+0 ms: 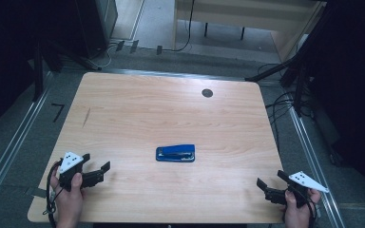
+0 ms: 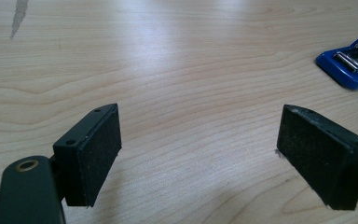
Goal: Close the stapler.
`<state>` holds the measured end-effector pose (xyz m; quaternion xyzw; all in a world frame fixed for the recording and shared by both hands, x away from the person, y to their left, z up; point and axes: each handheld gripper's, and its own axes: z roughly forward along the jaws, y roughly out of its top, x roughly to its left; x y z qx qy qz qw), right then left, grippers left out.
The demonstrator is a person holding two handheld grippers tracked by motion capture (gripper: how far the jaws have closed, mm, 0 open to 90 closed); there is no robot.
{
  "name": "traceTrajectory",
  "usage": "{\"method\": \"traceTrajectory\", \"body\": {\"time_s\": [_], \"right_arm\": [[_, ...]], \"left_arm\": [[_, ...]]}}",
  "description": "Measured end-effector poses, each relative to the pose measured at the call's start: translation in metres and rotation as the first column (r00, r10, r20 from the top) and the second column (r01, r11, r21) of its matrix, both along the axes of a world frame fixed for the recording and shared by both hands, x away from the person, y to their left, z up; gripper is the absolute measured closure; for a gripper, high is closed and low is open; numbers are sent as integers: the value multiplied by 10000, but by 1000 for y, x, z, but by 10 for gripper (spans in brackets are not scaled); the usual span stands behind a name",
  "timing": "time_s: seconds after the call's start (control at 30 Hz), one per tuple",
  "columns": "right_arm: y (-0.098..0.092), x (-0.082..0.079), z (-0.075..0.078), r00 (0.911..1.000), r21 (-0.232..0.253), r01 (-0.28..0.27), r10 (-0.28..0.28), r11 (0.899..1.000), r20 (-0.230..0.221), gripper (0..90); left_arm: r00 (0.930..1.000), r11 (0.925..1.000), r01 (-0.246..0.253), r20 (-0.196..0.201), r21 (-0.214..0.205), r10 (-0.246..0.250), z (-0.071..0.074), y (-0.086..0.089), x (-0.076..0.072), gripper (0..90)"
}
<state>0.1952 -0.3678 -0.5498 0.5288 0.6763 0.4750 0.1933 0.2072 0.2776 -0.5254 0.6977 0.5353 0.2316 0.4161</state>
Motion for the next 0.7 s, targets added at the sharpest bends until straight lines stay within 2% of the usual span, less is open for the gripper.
{"method": "traceTrajectory", "body": {"time_s": [0.13, 0.3, 0.53, 0.7], "right_arm": [[-6, -4, -2, 9997, 431, 194, -200, 9989, 139, 0], [-12, -9, -2, 9982, 472, 504, -519, 9976, 298, 0], [-10, -12, -2, 9985, -13, 467, -466, 9989, 274, 0], [-4, -9, -2, 9988, 228, 389, -396, 9990, 276, 0]], "left_arm": [[9994, 9994, 338, -44, 69, -338, 0, -2, -1, 142], [9997, 9997, 225, -38, 128, -225, 0, -3, -2, 139], [9999, 9999, 128, -28, 35, -128, 0, -2, 0, 135], [10000, 10000, 24, -44, 69, -24, 0, -2, 1, 136]]}}
